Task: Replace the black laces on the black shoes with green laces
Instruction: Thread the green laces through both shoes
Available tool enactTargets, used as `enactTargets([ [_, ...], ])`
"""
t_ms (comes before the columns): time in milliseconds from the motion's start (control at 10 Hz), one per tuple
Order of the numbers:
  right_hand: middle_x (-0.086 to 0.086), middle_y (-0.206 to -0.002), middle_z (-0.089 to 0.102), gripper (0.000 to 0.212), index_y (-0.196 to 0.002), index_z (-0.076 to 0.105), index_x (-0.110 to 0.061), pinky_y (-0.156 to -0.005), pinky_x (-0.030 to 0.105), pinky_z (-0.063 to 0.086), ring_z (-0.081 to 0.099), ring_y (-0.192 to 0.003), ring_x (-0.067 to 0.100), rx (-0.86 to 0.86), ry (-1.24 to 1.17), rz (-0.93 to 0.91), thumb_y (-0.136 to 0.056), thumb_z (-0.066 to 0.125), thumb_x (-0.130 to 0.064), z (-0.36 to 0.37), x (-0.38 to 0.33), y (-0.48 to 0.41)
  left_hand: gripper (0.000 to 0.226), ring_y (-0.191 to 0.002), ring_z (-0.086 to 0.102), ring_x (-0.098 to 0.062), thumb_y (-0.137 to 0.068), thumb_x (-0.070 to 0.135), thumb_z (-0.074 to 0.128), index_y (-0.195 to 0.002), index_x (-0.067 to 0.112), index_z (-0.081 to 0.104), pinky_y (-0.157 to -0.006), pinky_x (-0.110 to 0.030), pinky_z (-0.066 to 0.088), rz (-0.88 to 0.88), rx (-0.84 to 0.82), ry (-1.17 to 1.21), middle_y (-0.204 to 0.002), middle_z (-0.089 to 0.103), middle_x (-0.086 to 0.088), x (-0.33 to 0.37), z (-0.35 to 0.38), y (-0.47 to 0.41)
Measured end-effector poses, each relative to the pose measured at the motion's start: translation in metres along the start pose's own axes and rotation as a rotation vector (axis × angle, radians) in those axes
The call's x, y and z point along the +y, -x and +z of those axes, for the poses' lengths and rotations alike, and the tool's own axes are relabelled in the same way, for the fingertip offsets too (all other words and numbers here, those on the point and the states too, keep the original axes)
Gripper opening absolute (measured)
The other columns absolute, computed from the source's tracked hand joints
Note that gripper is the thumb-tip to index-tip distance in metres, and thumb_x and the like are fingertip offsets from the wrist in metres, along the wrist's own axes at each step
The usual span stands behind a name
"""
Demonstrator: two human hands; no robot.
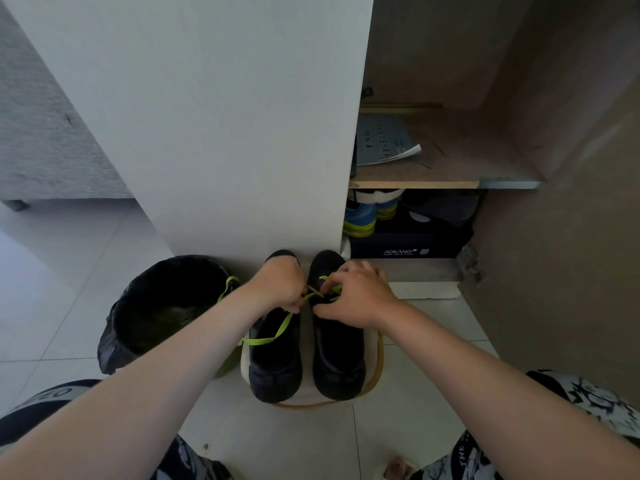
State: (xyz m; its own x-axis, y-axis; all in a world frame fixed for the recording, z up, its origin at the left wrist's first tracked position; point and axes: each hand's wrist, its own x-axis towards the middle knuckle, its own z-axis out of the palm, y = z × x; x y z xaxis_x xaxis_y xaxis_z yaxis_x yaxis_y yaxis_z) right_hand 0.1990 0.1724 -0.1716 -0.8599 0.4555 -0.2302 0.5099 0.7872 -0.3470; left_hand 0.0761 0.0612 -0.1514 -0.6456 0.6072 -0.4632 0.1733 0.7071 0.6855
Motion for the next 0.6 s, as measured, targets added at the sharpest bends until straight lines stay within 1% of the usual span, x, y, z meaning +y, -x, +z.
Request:
enactTargets([
  [100, -0.004, -0.13, 0.047, 0.04, -0.108, 0.066, -0.046, -0.103, 0.043, 0.027, 0.034, -0.131, 0.02, -0.031, -0.035, 0.025, -0.071, 0.067, -0.058, -0.001, 0.001, -0.002, 0.014, -0.088, 0.07, -0.028, -0.101, 0.004, 0.043, -0.09, 0.005, 0.052, -0.078, -0.041, 0.061, 0.018, 0.02, 0.104, -0.1, 0.07, -0.016, 0.001, -0.026, -0.008],
  [200, -0.003, -0.131, 0.045, 0.038, -0.108, 0.065, -0.045, -0.104, 0.043, 0.025, 0.033, -0.131, 0.021, -0.05, -0.09, 0.039, -0.072, 0.068, -0.054, 0.001, 0.001, -0.004, 0.017, -0.097, 0.071, -0.026, -0.107, 0.01, 0.032, -0.091, 0.011, 0.039, -0.087, -0.043, 0.057, 0.108, -0.028, 0.407, -0.103, 0.072, -0.012, -0.004, -0.035, -0.014],
  [300, -0.004, -0.131, 0.045, 0.035, -0.106, 0.065, -0.046, -0.104, 0.041, 0.025, 0.033, -0.131, 0.02, -0.038, -0.102, 0.043, -0.072, 0.069, -0.055, 0.001, 0.0, -0.005, 0.018, -0.082, 0.07, -0.027, -0.108, 0.012, 0.029, -0.093, 0.011, 0.038, -0.081, -0.04, 0.057, 0.165, -0.026, 0.618, -0.089, 0.065, -0.011, -0.004, -0.02, -0.013],
  [400, -0.005, -0.128, 0.047, 0.032, -0.102, 0.067, -0.046, -0.1, 0.041, 0.025, 0.035, -0.128, 0.021, -0.054, -0.092, 0.058, -0.071, 0.069, -0.055, 0.001, 0.002, -0.005, 0.022, -0.055, 0.042, -0.013, -0.106, 0.01, 0.029, -0.088, 0.014, 0.04, -0.053, -0.025, 0.044, 0.239, 0.031, 0.494, -0.073, 0.046, -0.004, -0.004, -0.021, -0.019],
  [500, -0.004, -0.128, 0.048, 0.027, -0.097, 0.067, -0.046, -0.1, 0.043, 0.027, 0.038, -0.127, 0.024, -0.066, -0.072, 0.083, -0.071, 0.071, -0.052, 0.002, 0.007, -0.006, 0.022, -0.06, 0.042, -0.019, -0.098, 0.006, 0.036, -0.082, 0.02, 0.042, -0.055, -0.032, 0.038, 0.448, 0.126, -0.213, -0.072, 0.052, -0.005, -0.006, -0.052, -0.024],
  [600, -0.004, -0.128, 0.048, 0.028, -0.098, 0.068, -0.046, -0.101, 0.043, 0.027, 0.038, -0.127, 0.024, -0.068, -0.085, 0.074, -0.072, 0.072, -0.053, 0.003, 0.008, -0.008, 0.018, -0.075, 0.055, -0.02, -0.095, 0.016, 0.041, -0.083, 0.023, 0.052, -0.063, -0.031, 0.039, 0.39, 0.071, -0.598, -0.079, 0.062, -0.001, 0.0, -0.072, -0.019],
])
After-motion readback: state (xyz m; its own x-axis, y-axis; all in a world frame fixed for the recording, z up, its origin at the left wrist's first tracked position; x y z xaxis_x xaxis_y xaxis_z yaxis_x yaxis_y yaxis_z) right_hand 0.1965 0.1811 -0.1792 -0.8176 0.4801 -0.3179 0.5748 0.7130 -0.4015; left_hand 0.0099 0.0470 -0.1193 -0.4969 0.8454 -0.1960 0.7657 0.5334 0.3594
